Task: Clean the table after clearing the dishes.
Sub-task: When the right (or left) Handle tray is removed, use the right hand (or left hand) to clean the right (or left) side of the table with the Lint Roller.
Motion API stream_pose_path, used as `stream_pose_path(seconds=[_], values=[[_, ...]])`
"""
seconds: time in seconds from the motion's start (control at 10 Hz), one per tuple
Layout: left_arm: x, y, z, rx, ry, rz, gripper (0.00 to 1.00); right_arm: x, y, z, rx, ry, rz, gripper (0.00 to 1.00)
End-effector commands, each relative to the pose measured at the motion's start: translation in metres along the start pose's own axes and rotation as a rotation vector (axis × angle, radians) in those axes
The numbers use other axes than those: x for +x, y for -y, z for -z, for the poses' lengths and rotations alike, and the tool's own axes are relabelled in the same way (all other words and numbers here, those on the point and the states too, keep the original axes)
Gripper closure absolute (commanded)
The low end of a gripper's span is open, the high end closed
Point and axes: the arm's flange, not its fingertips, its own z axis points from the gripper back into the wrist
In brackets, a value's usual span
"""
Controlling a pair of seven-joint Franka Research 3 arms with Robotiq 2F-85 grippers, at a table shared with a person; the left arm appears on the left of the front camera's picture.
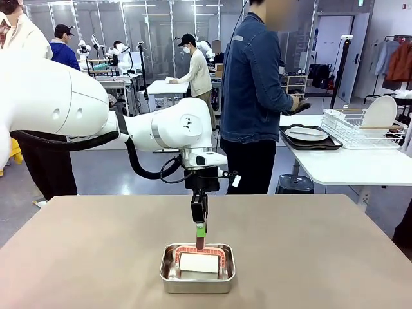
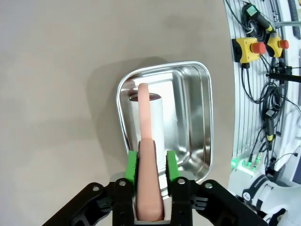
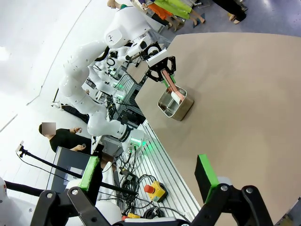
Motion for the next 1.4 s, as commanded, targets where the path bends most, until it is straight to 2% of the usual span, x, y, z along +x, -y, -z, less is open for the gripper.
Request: stream_pose_path(seconds=[0.0, 0.2, 0.4, 0.5, 0.6, 0.7, 0.8, 0.9, 1.0, 1.1, 1.2, 1.3], values=[[0.0, 0.002, -0.004, 0.0, -0.058, 0.017, 1.0, -0.002, -0.003, -0.001, 0.006, -0.008, -0.02, 0.0], [-0.003, 0.007, -0.013, 0.025, -0.062, -0.046, 1.0, -0.002, -0.003, -0.001, 0.006, -0.008, -0.02, 0.0], [0.001, 0.047, -0.056, 0.049, 0.057, -0.142, 1.0, -0.002, -0.003, -0.001, 0.006, -0.008, -0.02, 0.0], [-0.004, 0.074, -0.087, 0.108, 0.085, -0.238, 1.0, -0.002, -0.003, -0.001, 0.006, -0.008, -0.02, 0.0], [-0.02, 0.096, -0.115, 0.099, 0.167, -0.372, 1.0, -0.002, -0.003, -0.001, 0.006, -0.008, -0.02, 0.0], [-0.049, 0.112, -0.138, 0.16, 0.224, -0.516, 1.0, -0.002, -0.003, -0.001, 0.006, -0.008, -0.02, 0.0], [-0.076, 0.123, -0.15, 0.139, 0.406, -0.615, 1.0, -0.002, -0.003, -0.001, 0.006, -0.008, -0.02, 0.0], [-0.109, 0.135, -0.154, 0.176, 0.456, -0.721, 1.0, -0.002, -0.003, -0.001, 0.006, -0.008, -0.02, 0.0], [-0.156, 0.147, -0.153, 0.218, 0.527, -0.879, 1.0, -0.002, -0.003, -0.001, 0.006, -0.008, -0.02, 0.0], [-0.193, 0.151, -0.142, 0.308, 0.514, -1.13, 1.0, -0.002, -0.003, -0.001, 0.006, -0.008, -0.02, 0.0], [-0.218, 0.156, -0.128, 0.278, 0.593, -1.232, 1.0, -0.002, -0.003, -0.001, 0.006, -0.008, -0.02, 0.0], [-0.244, 0.164, -0.11, 0.275, 0.628, -1.354, 1.0, -0.002, -0.003, -0.001, 0.006, -0.008, -0.02, 0.0]])
